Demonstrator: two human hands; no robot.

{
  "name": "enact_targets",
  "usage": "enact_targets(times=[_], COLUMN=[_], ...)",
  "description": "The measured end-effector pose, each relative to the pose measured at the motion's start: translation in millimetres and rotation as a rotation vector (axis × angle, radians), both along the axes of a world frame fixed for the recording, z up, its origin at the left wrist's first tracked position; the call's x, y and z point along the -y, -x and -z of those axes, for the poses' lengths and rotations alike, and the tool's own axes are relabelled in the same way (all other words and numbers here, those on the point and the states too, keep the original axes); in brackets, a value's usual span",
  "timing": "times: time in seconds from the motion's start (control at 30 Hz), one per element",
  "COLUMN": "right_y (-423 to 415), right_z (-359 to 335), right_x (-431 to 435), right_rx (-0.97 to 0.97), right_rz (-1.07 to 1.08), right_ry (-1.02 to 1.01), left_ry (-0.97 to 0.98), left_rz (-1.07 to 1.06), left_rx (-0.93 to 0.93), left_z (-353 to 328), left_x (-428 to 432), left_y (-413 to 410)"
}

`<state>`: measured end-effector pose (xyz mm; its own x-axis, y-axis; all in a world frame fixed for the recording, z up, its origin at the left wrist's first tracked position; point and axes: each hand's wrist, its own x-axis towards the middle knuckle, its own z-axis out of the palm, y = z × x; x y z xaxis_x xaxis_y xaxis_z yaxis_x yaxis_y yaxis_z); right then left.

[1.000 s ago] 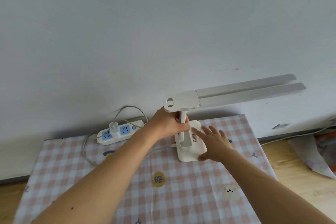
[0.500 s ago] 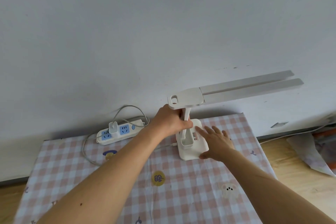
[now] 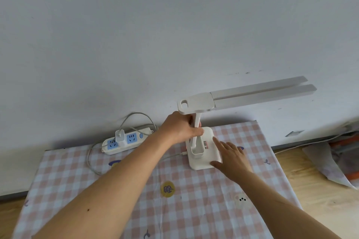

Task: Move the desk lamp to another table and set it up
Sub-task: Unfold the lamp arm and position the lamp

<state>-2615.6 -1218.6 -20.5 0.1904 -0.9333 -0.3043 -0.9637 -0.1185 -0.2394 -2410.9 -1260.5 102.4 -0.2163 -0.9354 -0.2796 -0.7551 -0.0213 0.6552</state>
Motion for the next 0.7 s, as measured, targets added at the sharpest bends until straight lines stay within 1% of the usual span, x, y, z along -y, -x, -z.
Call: enact_targets(times=[0.1, 0.23, 0.5, 0.7], right_y=[-1, -5, -10, -9], right_z=[6, 8, 9, 7], right_x=[-13, -17, -15, -15], right_rx=[-0.021, -0.031, -0.082, -0.072], right_rz=[0.035, 0.022, 0.041, 0.049], right_ry=[0.027, 0.030, -0.044, 0.015], left_ry=[-0.014, 0.000, 0.065, 0.091], left_rz=[0.018, 0.001, -0.034, -0.049], left_rx=[0.029, 0.031, 0.023, 0.003], left_z=[8, 22, 43, 52], left_x=[-4, -14, -22, -22], left_y=[-4, -12, -10, -9])
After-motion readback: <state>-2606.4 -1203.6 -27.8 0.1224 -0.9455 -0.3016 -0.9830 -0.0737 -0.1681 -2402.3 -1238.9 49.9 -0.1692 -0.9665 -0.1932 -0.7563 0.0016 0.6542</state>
